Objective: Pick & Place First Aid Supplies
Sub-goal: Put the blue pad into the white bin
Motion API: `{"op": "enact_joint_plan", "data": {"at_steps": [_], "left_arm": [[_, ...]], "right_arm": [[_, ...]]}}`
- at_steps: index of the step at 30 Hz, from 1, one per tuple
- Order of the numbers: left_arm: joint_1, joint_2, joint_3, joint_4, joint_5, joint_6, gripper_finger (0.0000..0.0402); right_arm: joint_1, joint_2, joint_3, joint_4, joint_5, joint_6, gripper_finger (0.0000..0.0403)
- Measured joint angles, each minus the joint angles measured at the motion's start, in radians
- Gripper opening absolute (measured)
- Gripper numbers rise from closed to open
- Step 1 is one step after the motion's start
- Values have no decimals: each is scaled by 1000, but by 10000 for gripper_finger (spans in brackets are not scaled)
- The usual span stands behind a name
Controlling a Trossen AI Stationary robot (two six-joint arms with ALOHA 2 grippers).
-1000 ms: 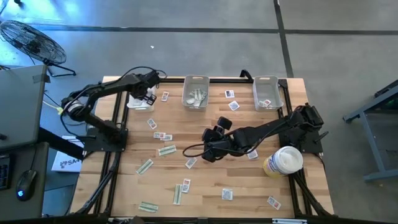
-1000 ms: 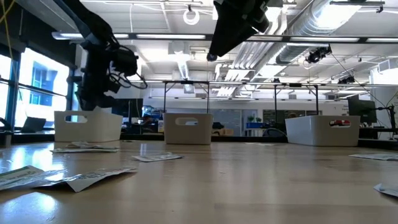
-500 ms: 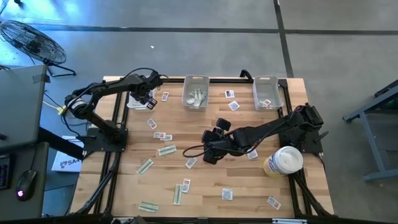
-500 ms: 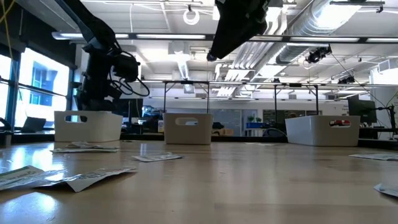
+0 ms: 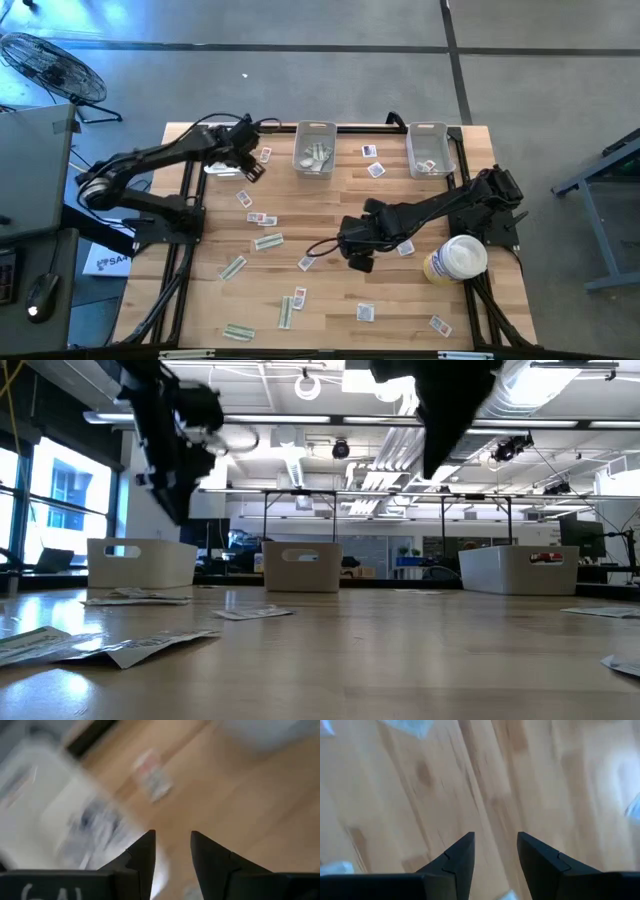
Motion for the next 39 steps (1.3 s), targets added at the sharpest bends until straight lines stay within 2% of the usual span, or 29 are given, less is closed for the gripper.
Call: {"op": "enact_joint_plan", "data": {"at_steps": [2, 7, 10, 18, 23, 29, 39], "left_arm": [[-79, -40, -29, 94, 0, -13, 120], [-264, -95, -132, 331, 0, -15, 120], [-349, -98, -186, 438, -2, -16, 120], [-469, -97, -298, 646, -7, -20, 120], [-507, -97, -357, 725, -46, -49, 120], [-512, -97, -401, 774, -57, -69, 120], [-512, -97, -412, 777, -59, -82, 120]], "right_arm": [[0, 0, -40, -21, -49, 31, 142], [-2, 1, -186, -23, -310, 103, 142], [-11, 1, -259, -34, -397, 151, 139], [-83, 1, -378, -149, -425, 102, 131], [-148, 1, -460, -143, -406, 32, 125], [-183, 1, -516, -111, -327, -42, 111], [-169, 1, -500, -32, -316, -104, 89]]}}
